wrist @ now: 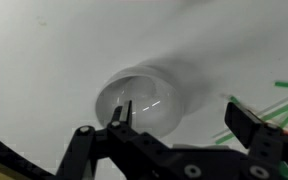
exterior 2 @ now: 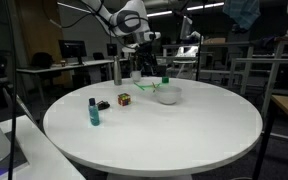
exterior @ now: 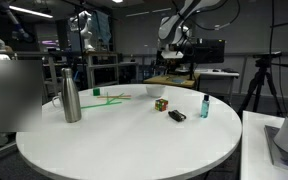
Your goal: Move the bowl to the left
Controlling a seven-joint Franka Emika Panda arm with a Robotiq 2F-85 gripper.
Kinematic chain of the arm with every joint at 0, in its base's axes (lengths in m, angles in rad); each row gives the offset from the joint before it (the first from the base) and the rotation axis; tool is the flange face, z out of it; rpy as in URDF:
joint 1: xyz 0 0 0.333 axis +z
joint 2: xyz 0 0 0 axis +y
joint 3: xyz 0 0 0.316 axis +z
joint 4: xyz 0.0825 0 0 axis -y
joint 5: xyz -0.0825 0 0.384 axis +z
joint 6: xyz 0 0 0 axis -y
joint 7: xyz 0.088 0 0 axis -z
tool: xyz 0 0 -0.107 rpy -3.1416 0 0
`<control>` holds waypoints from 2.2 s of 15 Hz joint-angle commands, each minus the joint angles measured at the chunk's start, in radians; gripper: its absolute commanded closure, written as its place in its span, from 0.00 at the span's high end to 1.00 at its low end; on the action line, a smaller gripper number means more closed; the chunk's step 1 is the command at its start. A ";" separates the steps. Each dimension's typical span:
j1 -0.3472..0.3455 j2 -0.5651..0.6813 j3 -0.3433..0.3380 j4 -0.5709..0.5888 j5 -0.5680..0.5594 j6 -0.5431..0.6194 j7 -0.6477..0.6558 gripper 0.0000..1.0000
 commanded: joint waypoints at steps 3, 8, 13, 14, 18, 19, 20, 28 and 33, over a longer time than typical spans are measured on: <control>-0.061 0.072 0.046 0.140 0.091 -0.233 -0.317 1.00; -0.086 0.127 0.034 0.232 0.041 -0.437 -0.520 1.00; -0.100 0.189 0.037 0.307 0.023 -0.511 -0.612 1.00; -0.103 0.202 0.041 0.321 0.024 -0.517 -0.629 1.00; -0.106 0.261 0.050 0.385 0.018 -0.542 -0.682 1.00; -0.106 0.274 0.053 0.402 0.018 -0.548 -0.690 1.00; -0.105 0.288 0.055 0.417 0.013 -0.546 -0.698 1.00; -0.107 0.375 0.071 0.539 -0.017 -0.606 -0.742 1.00; -0.112 0.409 0.076 0.579 -0.024 -0.582 -0.777 1.00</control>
